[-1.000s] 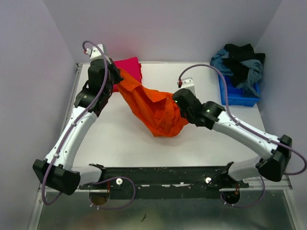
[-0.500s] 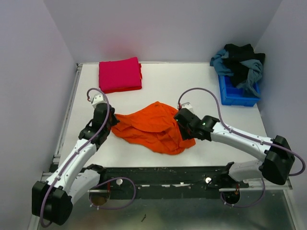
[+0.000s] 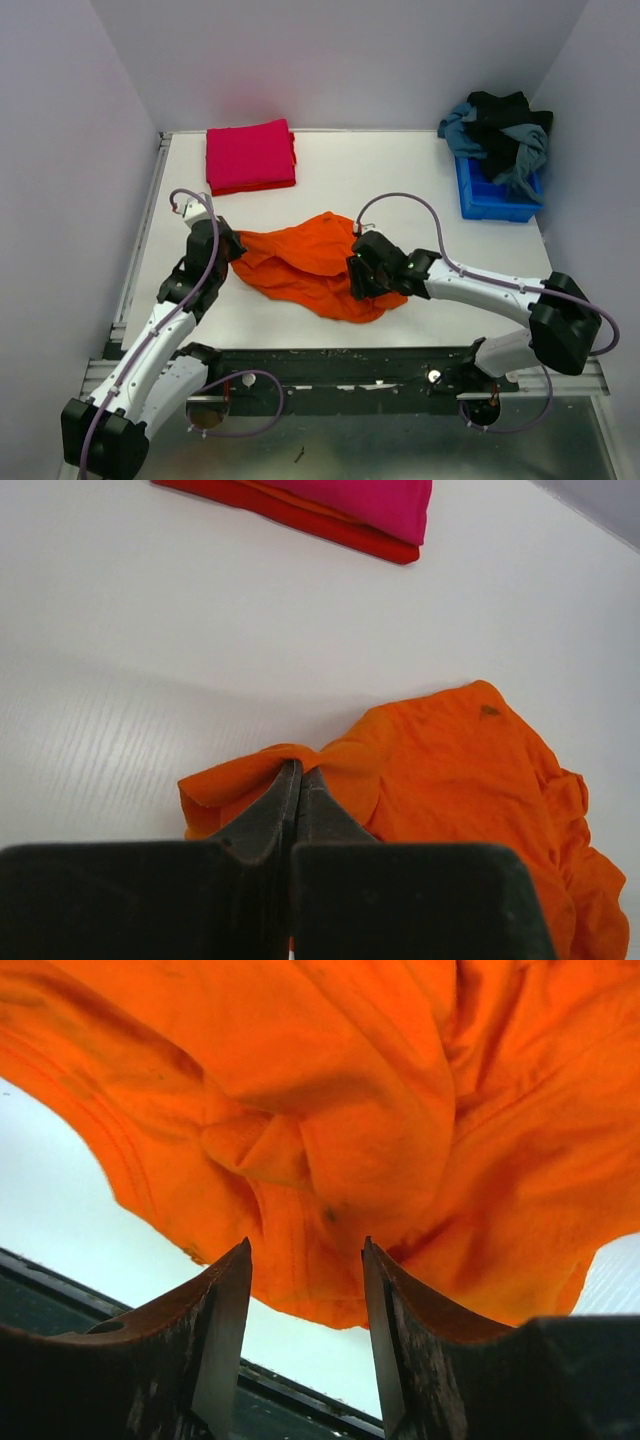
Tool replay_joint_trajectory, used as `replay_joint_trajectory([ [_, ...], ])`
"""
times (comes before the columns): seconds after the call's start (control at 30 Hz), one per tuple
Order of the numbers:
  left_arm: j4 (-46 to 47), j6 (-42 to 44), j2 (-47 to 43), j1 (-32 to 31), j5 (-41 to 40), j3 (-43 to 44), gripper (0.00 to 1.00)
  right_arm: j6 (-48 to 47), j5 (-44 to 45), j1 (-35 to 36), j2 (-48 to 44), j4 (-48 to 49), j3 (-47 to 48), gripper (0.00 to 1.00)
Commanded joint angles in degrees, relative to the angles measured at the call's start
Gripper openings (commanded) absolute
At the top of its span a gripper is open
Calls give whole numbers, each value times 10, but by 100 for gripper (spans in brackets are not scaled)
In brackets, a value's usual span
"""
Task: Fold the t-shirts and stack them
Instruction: Flatten out the tshirt
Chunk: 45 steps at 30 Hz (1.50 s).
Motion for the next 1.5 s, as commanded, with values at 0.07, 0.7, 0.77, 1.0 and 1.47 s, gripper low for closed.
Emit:
replay_joint_trajectory([
  [0.07,13,-11,-18,3,-6,0,0,52,23,16,4,1,-40,56],
  [0.7,34,-21,2,3,1,14,0,64,156,19,52,-50,11,1],
  [0.77,41,-22,24,3,9,28,0,55,200,11,50,-81,40,1],
  [1.0,32,-16,148,6,18,147,0,-61,219,-128,22,-109,156,1],
  [1.47,-146,14,369,57,105,659,0,-182,144,-351,101,-278,708,1],
])
